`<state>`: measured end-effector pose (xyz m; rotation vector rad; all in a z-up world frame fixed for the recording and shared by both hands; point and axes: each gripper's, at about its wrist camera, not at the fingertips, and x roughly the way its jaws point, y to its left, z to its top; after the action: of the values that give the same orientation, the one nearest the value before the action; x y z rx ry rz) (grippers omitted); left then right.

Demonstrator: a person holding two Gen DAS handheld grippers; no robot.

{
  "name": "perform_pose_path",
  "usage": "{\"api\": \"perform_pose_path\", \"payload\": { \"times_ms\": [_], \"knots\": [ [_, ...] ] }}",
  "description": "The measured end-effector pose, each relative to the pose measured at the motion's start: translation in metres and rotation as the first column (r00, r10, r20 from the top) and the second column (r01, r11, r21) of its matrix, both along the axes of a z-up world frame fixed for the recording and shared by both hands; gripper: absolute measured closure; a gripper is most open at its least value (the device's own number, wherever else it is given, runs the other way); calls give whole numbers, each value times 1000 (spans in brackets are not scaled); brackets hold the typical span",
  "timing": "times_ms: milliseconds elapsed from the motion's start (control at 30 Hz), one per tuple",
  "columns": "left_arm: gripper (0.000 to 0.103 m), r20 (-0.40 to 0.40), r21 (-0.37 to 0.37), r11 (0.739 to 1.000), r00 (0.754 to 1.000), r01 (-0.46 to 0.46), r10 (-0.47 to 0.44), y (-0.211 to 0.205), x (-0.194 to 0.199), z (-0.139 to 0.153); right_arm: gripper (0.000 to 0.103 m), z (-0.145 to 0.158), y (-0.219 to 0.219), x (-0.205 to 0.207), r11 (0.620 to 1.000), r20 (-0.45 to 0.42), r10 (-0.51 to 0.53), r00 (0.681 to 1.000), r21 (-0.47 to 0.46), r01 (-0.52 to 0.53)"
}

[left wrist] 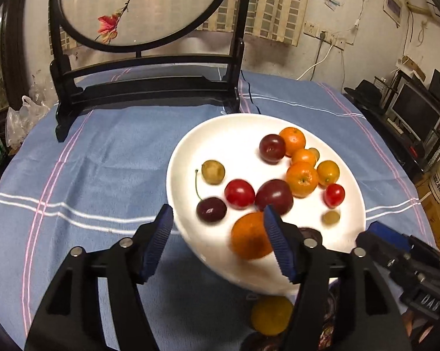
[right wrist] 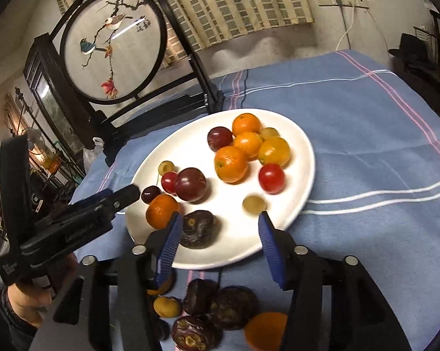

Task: Organize fruits
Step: 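Carry the yellow fruit and cherry over the plate and open both tools, then grasp an orange with the right tool while the left tool grasps a dark purple fruit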

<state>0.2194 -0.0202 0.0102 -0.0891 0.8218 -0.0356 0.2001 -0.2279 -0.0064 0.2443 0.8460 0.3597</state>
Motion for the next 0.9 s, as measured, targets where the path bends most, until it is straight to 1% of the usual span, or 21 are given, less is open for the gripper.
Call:
{"api": "perform_pose_path", "payload": {
  "times_ms": [100, 200, 300, 533, 600, 667, 767, 900],
  "knots": [
    [36, -7, 0, 1000, 1000, 5, -5, 2, -14, -3, 46, 1, -3, -5, 1000, -8, -4, 1000, -7, 4],
    [30, -9, -8, 1000, 1000, 0, 0, 6, -29, -3, 44, 4, 0, -12, 999, 3, 7, 1000, -42, -7],
    [29, -14, 6, 1000, 1000, 4, -4, 7, -43, -5, 40, 6, 4, -17, 998, 10, 19, 1000, -64, -19],
    [26, -22, 20, 1000, 1000, 19, -19, 6, -72, -9, 40, 9, 11, -36, 990, 35, 65, 997, -125, -60],
    [22, -15, 32, 999, 1000, 16, -15, 6, -80, -11, 40, 8, 10, -41, 989, 30, 65, 997, -134, -60],
    [14, -26, 36, 999, 1000, 14, -13, 8, -85, -13, 40, 6, 4, -48, 989, 25, 57, 998, -136, -53],
    [14, -41, 11, 1000, 999, 8, -7, 13, -89, -18, 40, 3, -3, -62, 986, 18, 46, 999, -161, -43],
    [14, -51, 8, 1000, 999, -7, 7, 19, -96, -26, 40, -4, -6, -79, 976, -6, 66, 998, -210, -65]
  ]
}}
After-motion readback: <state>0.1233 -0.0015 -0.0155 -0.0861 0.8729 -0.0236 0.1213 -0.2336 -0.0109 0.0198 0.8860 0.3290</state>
